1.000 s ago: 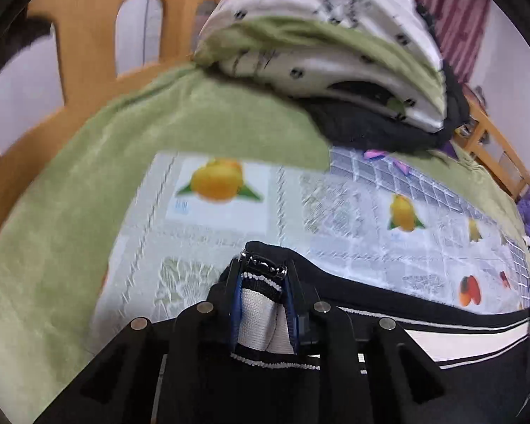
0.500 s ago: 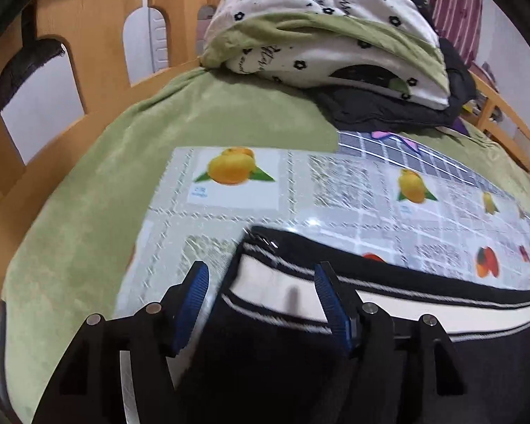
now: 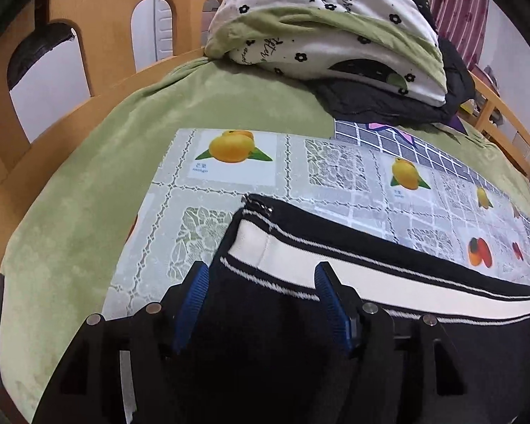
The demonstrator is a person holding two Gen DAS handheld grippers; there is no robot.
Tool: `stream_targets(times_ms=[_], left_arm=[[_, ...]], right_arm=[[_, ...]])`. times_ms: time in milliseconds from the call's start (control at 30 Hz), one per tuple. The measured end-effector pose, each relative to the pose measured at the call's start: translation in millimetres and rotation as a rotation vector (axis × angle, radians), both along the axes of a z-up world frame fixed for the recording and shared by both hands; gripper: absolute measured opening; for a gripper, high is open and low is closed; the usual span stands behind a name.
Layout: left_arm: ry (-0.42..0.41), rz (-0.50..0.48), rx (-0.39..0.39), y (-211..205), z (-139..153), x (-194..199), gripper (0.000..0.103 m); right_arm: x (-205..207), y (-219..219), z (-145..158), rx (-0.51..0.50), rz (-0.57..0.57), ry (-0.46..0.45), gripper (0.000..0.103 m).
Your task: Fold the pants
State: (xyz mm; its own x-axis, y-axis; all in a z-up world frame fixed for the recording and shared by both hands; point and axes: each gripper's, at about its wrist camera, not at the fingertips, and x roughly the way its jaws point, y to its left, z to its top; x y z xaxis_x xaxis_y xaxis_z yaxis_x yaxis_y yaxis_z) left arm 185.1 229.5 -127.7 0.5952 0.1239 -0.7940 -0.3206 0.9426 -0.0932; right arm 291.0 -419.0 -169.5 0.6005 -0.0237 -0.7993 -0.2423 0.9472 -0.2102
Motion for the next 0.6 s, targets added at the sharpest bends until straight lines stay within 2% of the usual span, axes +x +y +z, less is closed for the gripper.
stream_targets(times_ms=[133, 167, 267, 333, 433, 500, 600], left_arm=[[-0.012, -0.021, 0.035, -3.4, 11.9, -14.7, 0.06], [-0.015, -0.016, 0.043, -2.8, 14.0, -18.8, 0.06], [-0.016, 0.01, 0.032, 1.8, 17.6, -33.6, 0.06], [-0.004, 0.028, -0.009, 7.9, 17.4, -49.6, 0.06], [0.007, 0.032, -0.082, 14.0, 14.0, -80.2, 0.06], [0.012, 0.048, -0.101, 15.7, 9.6, -100.1, 0.06], [0.01, 0.051, -0.173, 18.3, -1.3, -123.6, 0.06]], right_arm=[[-3.8, -5.7, 22.6, 0.073, -0.052, -0.066, 0.003], [-2.7, -6.4, 22.8, 0.072, -0.054, -0.068, 0.002], [6.2, -2.4, 0.1, 0.024, -0.072, 0.009, 0.003], [2.3, 4.0, 7.2, -0.014, -0.079, -0.016, 0.005], [-7.4, -3.1, 26.5, 0.071, -0.169, -0.021, 0.015], [-23.8, -4.7, 40.3, 0.098, -0.233, -0.047, 0.027], [-53.6, -3.7, 56.2, 0.149, -0.263, -0.066, 0.033]])
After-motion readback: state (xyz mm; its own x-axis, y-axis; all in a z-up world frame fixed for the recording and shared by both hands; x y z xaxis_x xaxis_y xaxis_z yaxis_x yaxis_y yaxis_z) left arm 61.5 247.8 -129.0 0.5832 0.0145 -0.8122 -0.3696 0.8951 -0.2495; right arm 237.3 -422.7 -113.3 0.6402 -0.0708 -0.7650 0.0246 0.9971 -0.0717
